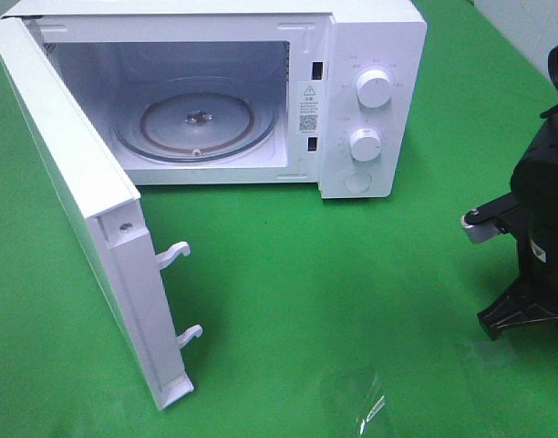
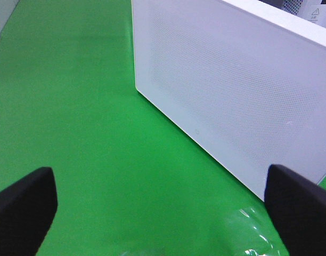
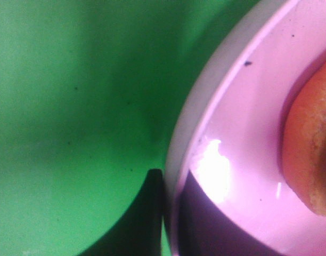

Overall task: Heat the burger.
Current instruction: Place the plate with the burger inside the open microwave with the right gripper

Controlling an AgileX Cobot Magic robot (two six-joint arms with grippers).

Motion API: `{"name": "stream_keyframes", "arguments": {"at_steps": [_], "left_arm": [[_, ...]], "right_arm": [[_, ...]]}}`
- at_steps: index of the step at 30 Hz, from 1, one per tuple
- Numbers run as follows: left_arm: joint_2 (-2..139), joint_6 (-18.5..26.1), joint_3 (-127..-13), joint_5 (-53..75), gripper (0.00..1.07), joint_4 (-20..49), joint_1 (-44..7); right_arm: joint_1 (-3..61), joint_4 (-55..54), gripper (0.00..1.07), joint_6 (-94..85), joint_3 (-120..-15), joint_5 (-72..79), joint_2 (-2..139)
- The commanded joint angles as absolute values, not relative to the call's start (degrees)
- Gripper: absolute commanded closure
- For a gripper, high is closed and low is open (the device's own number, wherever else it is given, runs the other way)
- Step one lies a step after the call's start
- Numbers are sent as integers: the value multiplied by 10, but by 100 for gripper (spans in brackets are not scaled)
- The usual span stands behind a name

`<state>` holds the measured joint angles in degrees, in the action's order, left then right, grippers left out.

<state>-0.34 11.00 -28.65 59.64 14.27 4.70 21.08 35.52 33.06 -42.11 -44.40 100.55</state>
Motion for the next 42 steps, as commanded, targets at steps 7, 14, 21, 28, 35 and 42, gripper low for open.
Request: {"name": "stream_keyframes", "arguments": {"at_steps": [7, 14, 21, 28, 35, 42], "left_arm": [[-14, 107, -285, 596, 9, 144, 43], [-14, 107, -285, 596, 9, 144, 43], [-14, 107, -285, 596, 9, 144, 43], [-14, 107, -285, 596, 9, 144, 43], [-14, 107, -285, 596, 9, 144, 43], [-14, 107, -285, 596, 9, 144, 43]], "right_arm": [[258, 395, 107, 344, -419, -496, 995], [304, 400, 107, 345, -400, -502, 943], [348, 400, 107, 348, -370, -520, 893], [394, 415, 107, 364, -349, -535, 851], [475, 415, 107, 372, -334, -568, 810], [548, 417, 107, 374, -328, -587, 796]]}}
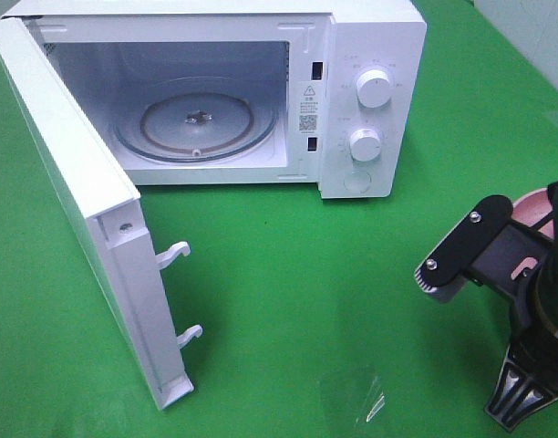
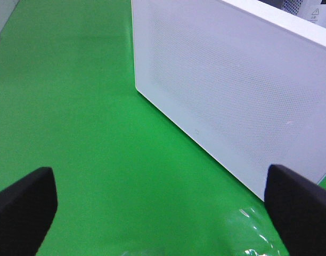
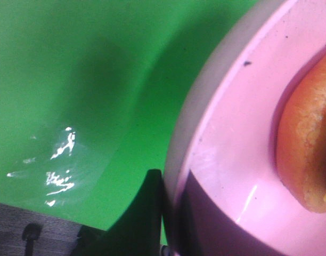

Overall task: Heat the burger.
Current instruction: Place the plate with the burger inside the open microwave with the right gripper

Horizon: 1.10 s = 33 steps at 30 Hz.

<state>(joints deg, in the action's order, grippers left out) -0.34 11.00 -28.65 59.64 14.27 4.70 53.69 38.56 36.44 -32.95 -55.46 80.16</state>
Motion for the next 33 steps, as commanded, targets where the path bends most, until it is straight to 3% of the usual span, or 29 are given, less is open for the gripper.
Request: {"name": "stream_keyframes", "arguments": {"at_steps": [1, 7, 13, 33], "left_arm": [[-14, 107, -285, 596, 9, 144, 43], [-14, 107, -285, 596, 9, 144, 43], [-14, 107, -285, 596, 9, 144, 43], [-14, 107, -285, 596, 9, 144, 43]], "right_arm": [[548, 417, 107, 374, -328, -587, 796], [643, 429, 107, 374, -328, -600, 794], [693, 448, 107, 366, -328, -599, 794], [696, 528, 106, 355, -328, -536, 794]]}}
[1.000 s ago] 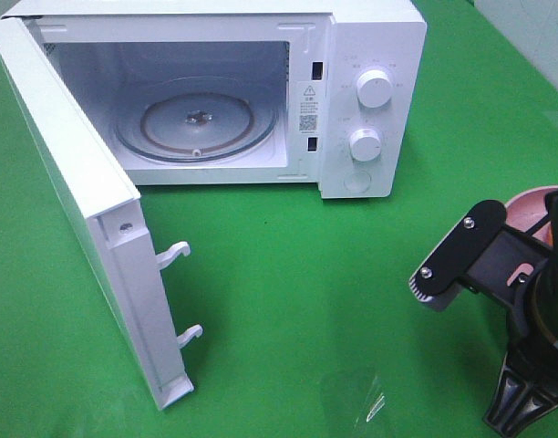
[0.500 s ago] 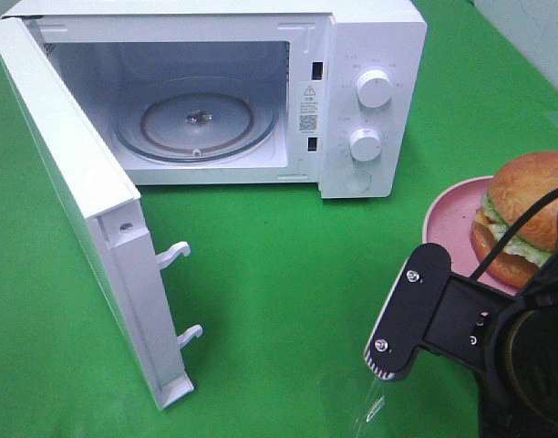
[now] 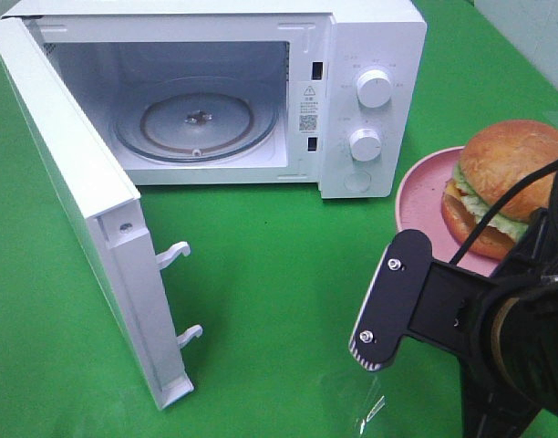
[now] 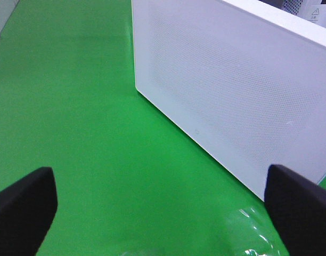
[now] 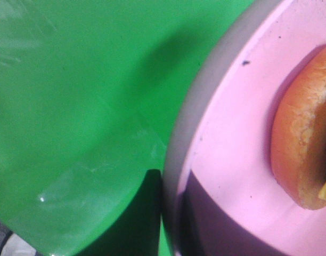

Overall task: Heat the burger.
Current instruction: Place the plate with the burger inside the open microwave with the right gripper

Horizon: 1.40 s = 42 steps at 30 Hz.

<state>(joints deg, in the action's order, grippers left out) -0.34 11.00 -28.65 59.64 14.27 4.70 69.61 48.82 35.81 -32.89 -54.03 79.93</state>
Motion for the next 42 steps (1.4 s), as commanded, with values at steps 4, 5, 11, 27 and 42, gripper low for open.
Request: {"name": "stream_keyframes", "arguments": {"at_steps": [4, 5, 11, 27, 42], "left_arm": [[-14, 107, -285, 596, 9, 144, 43], [-14, 107, -285, 596, 9, 144, 43], [-14, 107, -285, 596, 9, 144, 43], [-14, 107, -285, 596, 9, 144, 43], [-14, 107, -285, 596, 9, 144, 43]], "right_arm": [[696, 533, 106, 308, -328, -519, 794], [696, 533, 106, 308, -328, -519, 794], [696, 533, 106, 256, -328, -491, 794], [696, 575, 106, 157, -328, -447, 794], [696, 575, 104, 71, -328, -417, 794]]}}
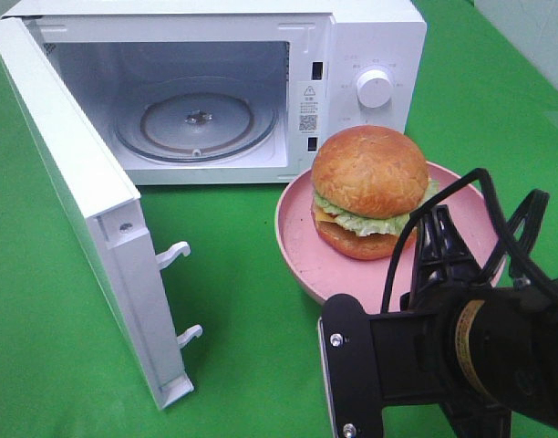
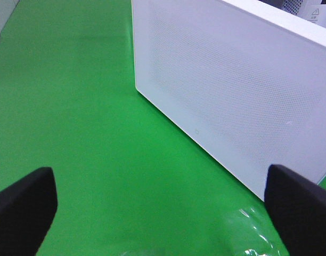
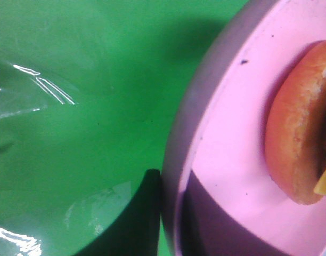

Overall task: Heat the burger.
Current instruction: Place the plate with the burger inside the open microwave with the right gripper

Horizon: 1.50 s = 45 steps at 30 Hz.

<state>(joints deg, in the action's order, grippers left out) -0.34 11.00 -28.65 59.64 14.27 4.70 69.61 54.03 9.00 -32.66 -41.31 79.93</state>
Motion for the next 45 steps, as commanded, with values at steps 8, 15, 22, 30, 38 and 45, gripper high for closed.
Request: {"name": "stream_keyframes", "arguments": {"at_steps": [8, 15, 22, 30, 38, 45], "left_arm": [[-14, 107, -285, 596, 9, 144, 43], [-14, 107, -285, 596, 9, 144, 43], [-14, 107, -285, 596, 9, 144, 43], [-14, 107, -285, 596, 9, 144, 43], [-14, 107, -285, 596, 9, 144, 43], [-14, 107, -285, 596, 9, 144, 43]], "right_arm": [[696, 579, 104, 29, -328, -382, 794], [694, 579, 107, 0, -328, -358, 794], [694, 579, 107, -15, -328, -344, 794], [649, 577, 107, -59, -328, -327, 794], [591, 570, 107, -128, -328, -250, 794], [563, 535, 107, -224, -328, -206, 794]]}}
